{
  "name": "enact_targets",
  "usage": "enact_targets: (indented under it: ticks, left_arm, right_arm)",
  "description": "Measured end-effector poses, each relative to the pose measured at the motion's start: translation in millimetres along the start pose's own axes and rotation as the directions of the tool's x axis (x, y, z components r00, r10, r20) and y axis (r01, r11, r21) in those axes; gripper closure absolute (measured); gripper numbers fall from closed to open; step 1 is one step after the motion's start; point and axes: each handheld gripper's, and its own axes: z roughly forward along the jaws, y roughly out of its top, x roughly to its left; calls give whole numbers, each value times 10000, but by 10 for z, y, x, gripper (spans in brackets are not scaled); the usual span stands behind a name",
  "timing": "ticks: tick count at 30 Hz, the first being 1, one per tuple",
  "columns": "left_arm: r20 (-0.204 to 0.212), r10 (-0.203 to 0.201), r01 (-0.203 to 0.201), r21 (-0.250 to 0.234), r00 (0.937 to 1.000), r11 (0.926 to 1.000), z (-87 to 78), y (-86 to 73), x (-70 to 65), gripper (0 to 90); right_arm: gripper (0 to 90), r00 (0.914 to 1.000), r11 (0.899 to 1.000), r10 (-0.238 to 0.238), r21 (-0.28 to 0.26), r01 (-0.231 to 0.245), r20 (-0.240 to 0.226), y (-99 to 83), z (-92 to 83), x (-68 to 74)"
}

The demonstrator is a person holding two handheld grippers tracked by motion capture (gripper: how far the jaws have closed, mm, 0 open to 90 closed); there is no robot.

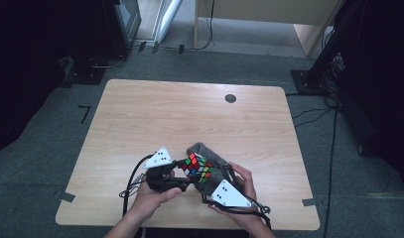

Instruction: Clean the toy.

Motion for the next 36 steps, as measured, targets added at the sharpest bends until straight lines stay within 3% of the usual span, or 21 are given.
enact_targets:
  ticks: [3,9,12,14,19,22,24,26,28,31,34,35,36]
  left_arm:
    - [164,-169,172,-183,9997,9997,-9,-1,30,324]
    - [535,222,-182,-735,9983,9971,-86,26,32,253]
    - [-11,418,-417,-1127,9991,9928,-126,25,39,184]
    - [-569,894,-951,-1064,9944,9898,-120,2,41,151]
    - [-947,1551,-1652,-1103,9834,9801,-98,-77,91,120]
    - [-1499,2198,-2350,-925,9639,9676,-81,-128,99,120]
    - [-1987,2841,-3032,-729,9380,9501,-65,-166,79,128]
    - [-2075,3254,-3451,-664,9225,9362,-51,-190,53,132]
    - [-2204,3730,-3945,-618,9013,9168,-35,-214,14,136]
    - [-2421,4481,-4704,-405,8606,8815,4,-261,-44,140]
    - [-2851,5024,-5304,-256,8163,8473,37,-307,-82,140]
    - [-2919,5105,-5401,-253,8088,8412,40,-312,-88,140]
    - [-3062,5198,-5527,-256,7975,8330,41,-318,-95,140]
  right_arm:
    - [327,10000,9999,64,127,-63,-75,-2,-2,-12]
    - [339,9978,9979,628,113,-630,219,28,-26,-63]
    - [339,9940,9941,1025,325,-1038,374,-11,-36,-137]
    - [339,9879,9879,1485,390,-1502,435,-52,-52,-210]
    - [339,9609,9611,2749,176,-2756,325,-95,-117,-385]
    - [339,9346,9347,3555,-13,-3555,86,-83,-161,-455]
    - [339,9091,9094,4152,-92,-4157,-344,-71,-184,-495]
    - [339,8883,8899,4544,-109,-4560,-664,-57,-198,-517]
    - [339,8676,8717,4885,81,-4899,-928,-41,-202,-528]
    - [339,8296,8391,5422,345,-5428,-1338,-29,-197,-531]
    - [339,8066,8186,5732,581,-5714,-1446,-7,-196,-517]
    - [340,7985,8119,5828,664,-5800,-1508,2,-196,-511]
    - [339,7916,8062,5907,730,-5871,-1565,8,-196,-505]
